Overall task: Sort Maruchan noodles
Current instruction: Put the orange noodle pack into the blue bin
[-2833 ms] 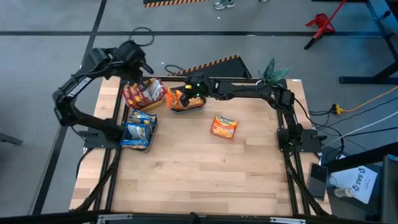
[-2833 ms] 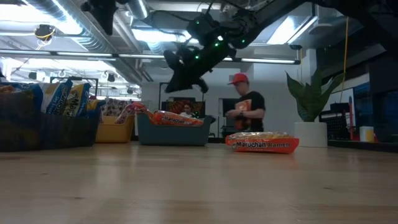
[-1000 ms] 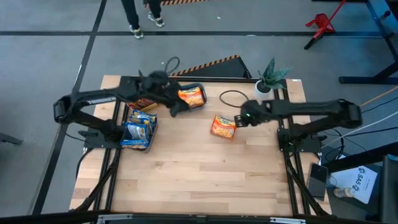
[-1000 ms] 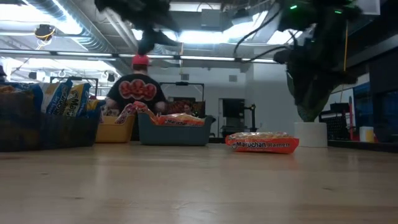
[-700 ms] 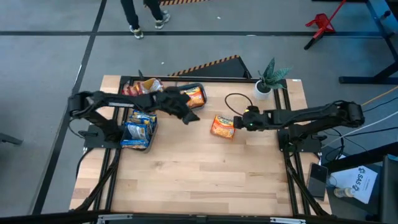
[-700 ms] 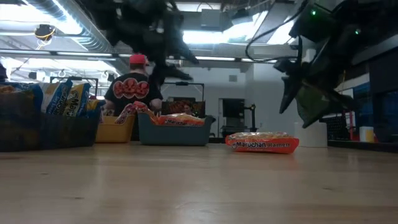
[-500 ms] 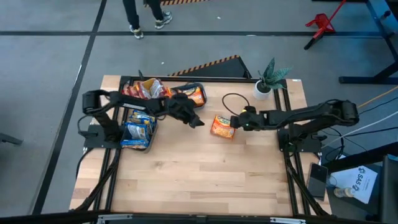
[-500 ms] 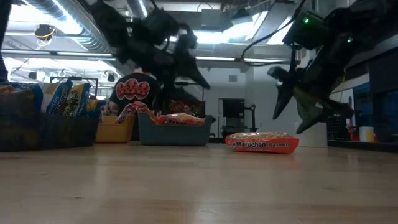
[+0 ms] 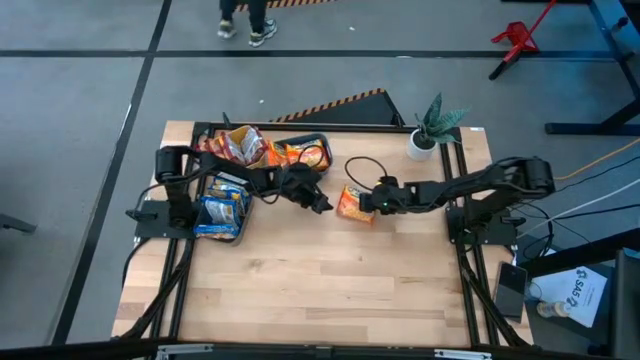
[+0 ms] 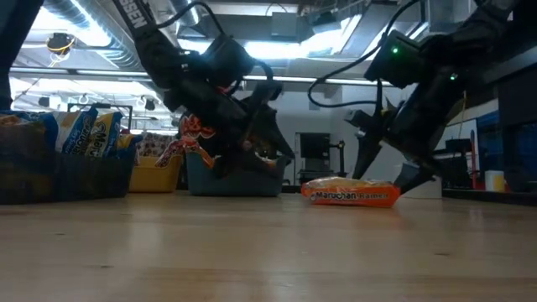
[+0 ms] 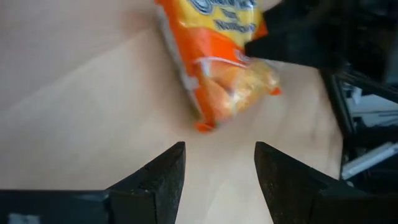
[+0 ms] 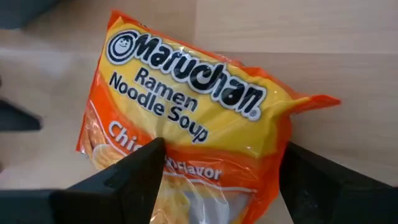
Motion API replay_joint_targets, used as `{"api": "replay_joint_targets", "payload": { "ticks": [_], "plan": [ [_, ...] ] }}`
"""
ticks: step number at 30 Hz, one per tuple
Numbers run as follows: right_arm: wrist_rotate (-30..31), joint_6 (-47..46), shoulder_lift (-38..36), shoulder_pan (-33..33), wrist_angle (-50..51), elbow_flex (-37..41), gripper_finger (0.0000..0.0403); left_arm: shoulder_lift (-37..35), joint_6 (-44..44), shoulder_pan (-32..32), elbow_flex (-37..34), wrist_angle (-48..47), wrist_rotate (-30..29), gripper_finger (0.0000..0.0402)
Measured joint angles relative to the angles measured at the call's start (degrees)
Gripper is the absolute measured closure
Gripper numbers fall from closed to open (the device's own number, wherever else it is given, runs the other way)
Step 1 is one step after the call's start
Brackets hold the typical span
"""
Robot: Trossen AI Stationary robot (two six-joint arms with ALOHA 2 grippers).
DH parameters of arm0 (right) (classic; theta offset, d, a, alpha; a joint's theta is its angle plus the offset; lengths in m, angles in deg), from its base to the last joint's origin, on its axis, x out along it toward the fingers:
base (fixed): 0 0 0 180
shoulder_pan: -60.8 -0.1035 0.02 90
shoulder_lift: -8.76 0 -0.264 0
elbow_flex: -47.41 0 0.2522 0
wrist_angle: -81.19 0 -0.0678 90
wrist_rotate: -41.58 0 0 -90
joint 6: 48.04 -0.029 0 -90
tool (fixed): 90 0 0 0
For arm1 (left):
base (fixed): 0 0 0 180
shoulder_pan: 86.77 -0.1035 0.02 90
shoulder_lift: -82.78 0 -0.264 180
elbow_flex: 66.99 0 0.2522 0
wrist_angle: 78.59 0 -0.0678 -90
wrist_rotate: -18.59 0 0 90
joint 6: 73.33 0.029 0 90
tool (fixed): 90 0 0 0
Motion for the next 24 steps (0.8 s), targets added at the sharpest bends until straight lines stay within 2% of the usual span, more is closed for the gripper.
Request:
{"api": "replay_joint_targets", "payload": {
  "ticks": [12,20,24],
  "plan": [
    [-1.3,6.0,1.8,0.0,-5.5,0.1,0.0127,1.3,0.1,-0.1,0.0,1.2,-5.5,0.0177],
    [-1.4,7.9,1.8,0.0,-8.0,0.1,0.0127,1.3,-1.3,0.3,0.0,0.9,-6.3,0.017],
    [-1.5,8.2,1.8,0.0,-8.8,0.1,0.0127,1.3,-1.7,0.5,0.0,-1.0,-6.5,0.0154]
  ]
}}
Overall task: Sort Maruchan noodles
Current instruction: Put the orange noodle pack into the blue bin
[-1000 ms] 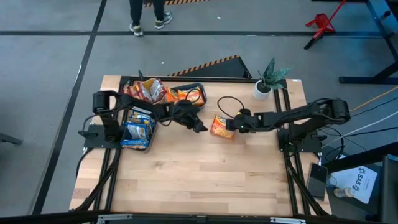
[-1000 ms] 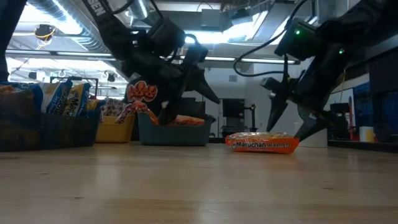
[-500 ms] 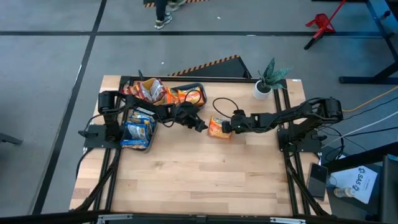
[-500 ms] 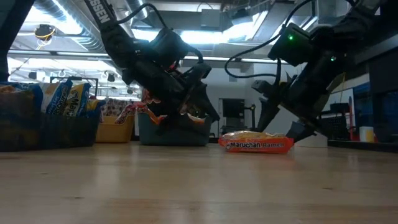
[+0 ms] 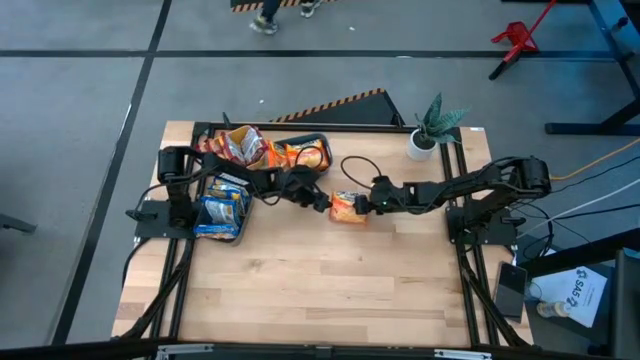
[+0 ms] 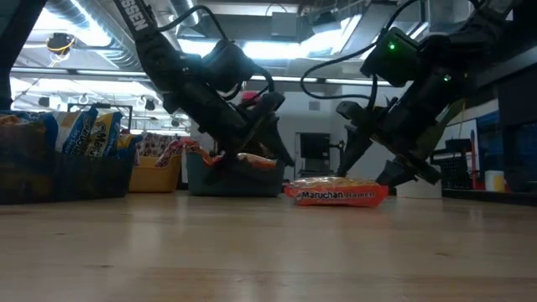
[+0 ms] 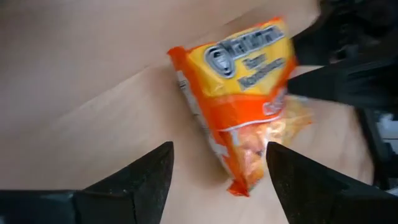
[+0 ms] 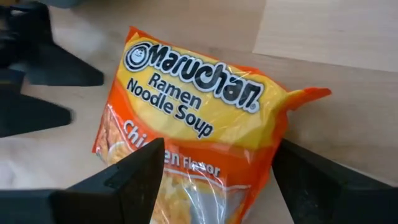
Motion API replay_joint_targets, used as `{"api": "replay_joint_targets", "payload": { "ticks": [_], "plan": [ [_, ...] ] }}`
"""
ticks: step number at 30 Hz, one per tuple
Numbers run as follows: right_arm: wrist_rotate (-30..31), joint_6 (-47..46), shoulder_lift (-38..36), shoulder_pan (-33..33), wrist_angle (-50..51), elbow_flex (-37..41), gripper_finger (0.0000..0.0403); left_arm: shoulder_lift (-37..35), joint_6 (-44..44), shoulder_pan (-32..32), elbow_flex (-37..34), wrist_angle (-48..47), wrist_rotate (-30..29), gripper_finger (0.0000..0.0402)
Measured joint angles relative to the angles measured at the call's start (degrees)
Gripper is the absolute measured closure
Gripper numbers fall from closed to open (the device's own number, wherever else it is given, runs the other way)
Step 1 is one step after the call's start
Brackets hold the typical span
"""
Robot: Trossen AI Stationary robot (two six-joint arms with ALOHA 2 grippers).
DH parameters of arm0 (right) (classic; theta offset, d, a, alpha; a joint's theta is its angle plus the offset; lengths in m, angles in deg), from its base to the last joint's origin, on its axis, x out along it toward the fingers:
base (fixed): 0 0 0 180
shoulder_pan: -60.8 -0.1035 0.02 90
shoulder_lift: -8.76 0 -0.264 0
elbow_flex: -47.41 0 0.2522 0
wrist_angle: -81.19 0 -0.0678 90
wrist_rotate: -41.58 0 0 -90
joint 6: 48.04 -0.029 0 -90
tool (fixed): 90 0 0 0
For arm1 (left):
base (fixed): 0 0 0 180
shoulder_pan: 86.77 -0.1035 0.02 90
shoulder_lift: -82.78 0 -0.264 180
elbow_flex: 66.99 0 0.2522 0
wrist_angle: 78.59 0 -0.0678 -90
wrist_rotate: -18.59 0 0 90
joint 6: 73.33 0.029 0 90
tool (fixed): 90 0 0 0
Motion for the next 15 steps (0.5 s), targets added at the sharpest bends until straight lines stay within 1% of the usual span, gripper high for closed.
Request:
{"api": "replay_joint_targets", "payload": {
  "ticks": [3,7,11,13,15],
  "plan": [
    [-0.5,0.9,0.0,0.0,-2.4,0.0,0.0127,0.0,-1.4,0.6,0.0,-2.6,-1.0,0.0137],
    [-0.7,1.0,0.9,0.0,-4.6,0.0,0.0127,0.0,-1.6,1.3,0.0,-2.8,-2.7,0.0123],
    [-2.2,1.0,3.4,0.0,-6.3,-0.3,0.0127,0.1,-3.6,1.4,0.0,-3.1,-2.9,0.0119],
    [-3.3,1.2,5.1,0.0,-6.4,-1.3,0.0127,1.4,-4.5,1.4,0.2,-2.2,-2.8,0.0119],
    [-4.1,2.4,6.7,0.0,-7.7,-2.6,0.0127,2.2,-6.0,1.3,0.2,-1.3,-1.6,0.0119]
  ]
}}
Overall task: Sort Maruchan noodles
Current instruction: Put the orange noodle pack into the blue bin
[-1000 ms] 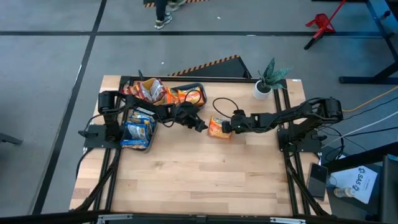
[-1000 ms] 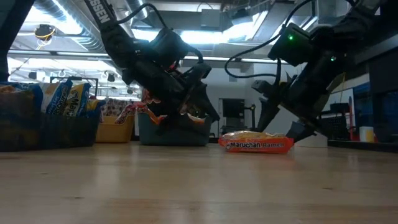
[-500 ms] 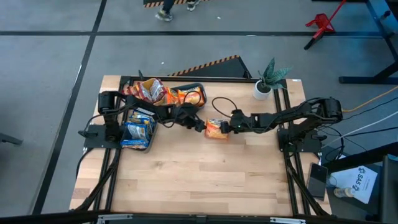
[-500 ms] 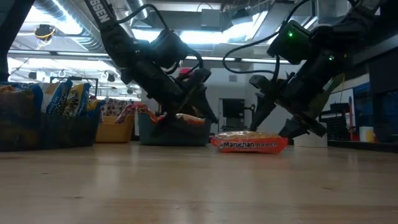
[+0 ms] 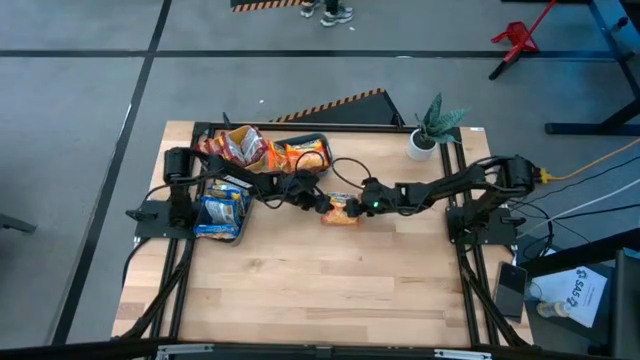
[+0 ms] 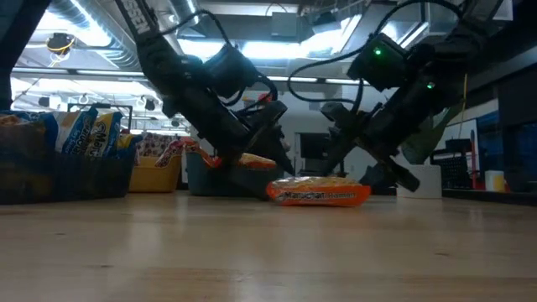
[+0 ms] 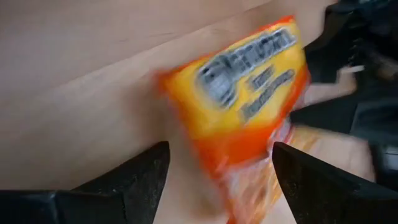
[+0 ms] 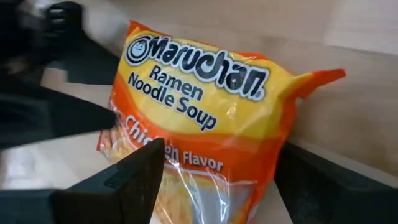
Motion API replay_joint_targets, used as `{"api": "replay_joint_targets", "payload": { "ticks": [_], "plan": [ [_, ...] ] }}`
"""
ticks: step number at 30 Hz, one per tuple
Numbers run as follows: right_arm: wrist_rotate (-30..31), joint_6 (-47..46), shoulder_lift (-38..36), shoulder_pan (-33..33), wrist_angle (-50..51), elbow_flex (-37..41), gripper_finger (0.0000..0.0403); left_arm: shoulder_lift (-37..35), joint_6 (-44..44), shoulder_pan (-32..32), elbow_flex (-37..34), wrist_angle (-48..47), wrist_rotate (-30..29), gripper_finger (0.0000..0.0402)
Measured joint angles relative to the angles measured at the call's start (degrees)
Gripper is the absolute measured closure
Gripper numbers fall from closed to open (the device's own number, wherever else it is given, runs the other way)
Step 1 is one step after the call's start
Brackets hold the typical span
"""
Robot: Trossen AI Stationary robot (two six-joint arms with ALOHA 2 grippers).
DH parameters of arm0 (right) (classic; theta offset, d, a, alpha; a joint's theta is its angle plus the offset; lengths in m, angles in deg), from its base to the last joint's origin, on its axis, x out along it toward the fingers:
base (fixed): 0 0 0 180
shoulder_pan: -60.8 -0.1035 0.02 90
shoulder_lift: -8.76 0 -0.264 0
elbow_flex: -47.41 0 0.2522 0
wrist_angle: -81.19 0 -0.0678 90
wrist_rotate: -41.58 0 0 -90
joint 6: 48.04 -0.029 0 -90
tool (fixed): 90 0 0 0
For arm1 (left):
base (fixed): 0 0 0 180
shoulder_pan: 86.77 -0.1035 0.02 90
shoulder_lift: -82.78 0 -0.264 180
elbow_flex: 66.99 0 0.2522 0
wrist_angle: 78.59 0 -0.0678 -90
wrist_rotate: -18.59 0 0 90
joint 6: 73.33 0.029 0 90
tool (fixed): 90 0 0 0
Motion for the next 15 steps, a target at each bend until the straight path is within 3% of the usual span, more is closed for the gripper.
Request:
{"api": "replay_joint_targets", "payload": {
  "ticks": [15],
  "plan": [
    [-1.6,5.1,3.1,0.0,2.0,-5.5,0.0127,2.6,-0.9,-0.3,-0.1,6.0,7.3,0.0132]
  ]
}}
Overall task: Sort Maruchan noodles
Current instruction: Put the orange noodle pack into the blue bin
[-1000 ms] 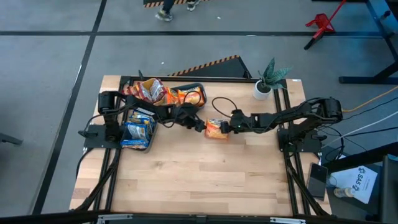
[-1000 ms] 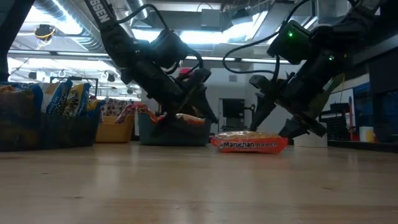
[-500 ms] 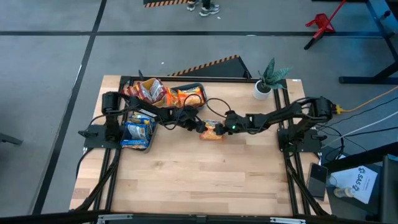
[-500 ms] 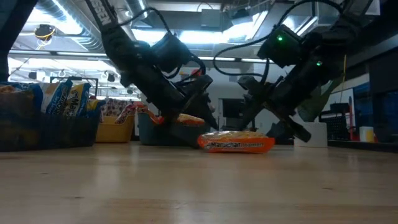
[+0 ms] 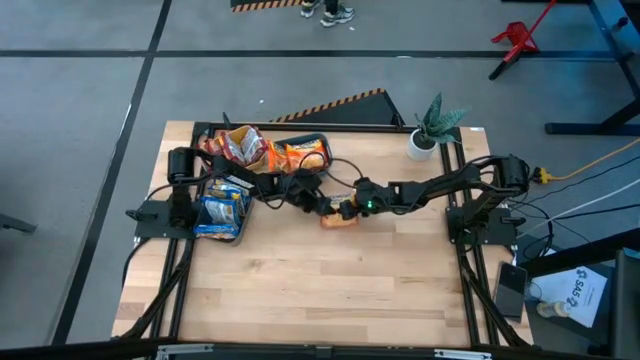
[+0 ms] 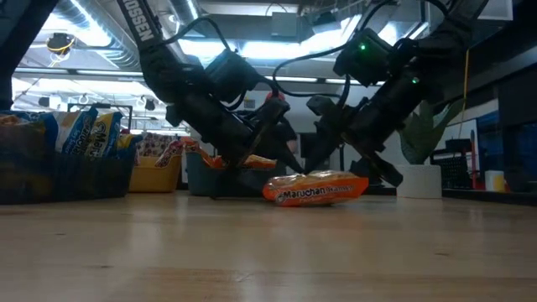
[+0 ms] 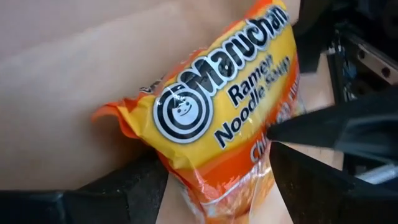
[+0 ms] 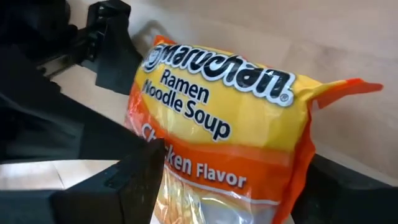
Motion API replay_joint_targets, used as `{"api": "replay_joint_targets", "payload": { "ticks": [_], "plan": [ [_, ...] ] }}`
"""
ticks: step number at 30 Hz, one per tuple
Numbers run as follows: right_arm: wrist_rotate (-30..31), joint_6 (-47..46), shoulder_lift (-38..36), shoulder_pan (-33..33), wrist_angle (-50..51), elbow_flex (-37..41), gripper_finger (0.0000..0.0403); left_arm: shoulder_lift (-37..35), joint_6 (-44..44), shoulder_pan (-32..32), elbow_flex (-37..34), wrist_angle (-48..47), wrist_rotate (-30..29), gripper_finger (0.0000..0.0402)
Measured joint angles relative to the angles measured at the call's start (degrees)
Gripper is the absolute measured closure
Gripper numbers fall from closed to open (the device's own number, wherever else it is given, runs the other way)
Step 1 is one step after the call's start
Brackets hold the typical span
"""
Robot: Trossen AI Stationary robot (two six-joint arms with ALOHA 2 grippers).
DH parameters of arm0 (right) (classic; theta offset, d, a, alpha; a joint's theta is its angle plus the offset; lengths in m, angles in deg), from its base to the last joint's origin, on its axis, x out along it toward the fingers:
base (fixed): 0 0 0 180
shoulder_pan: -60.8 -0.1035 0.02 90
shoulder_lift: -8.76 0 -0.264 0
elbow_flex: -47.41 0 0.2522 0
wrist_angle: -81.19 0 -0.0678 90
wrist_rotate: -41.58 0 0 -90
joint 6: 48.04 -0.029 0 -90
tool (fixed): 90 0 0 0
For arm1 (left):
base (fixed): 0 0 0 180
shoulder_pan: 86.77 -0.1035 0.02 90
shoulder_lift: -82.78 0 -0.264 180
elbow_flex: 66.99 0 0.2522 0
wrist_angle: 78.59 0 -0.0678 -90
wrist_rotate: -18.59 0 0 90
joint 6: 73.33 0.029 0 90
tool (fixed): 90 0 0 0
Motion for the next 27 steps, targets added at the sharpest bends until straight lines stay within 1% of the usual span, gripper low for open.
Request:
{"api": "replay_joint_targets", "payload": {
  "ticks": [6,8,12,17,21,27],
  "plan": [
    [-2.8,1.2,0.0,0.0,0.5,0.0,0.0127,0.0,-0.6,-0.3,0.0,0.3,3.8,0.0163],
    [-4.4,1.4,0.0,0.0,0.1,0.0,0.0127,-0.6,-1.1,-0.4,-0.3,0.7,5.9,0.0173],
    [-7.0,2.4,-0.4,0.0,0.0,0.0,0.0137,-2.4,-2.1,-0.6,-0.4,0.9,8.4,0.0182],
    [-10.4,3.7,-0.6,0.0,-3.5,-0.1,0.0185,-4.6,-3.2,-1.3,-0.4,1.3,9.8,0.0181],
    [-11.4,4.6,-0.6,-0.1,-3.2,-1.9,0.023,-5.7,-3.0,-2.2,-0.4,1.3,11.0,0.018],
    [-11.8,7.6,-0.9,0.0,-0.7,-5.0,0.0288,-6.1,-3.6,-5.5,-0.4,1.5,18.6,0.0179]
  ]
}}
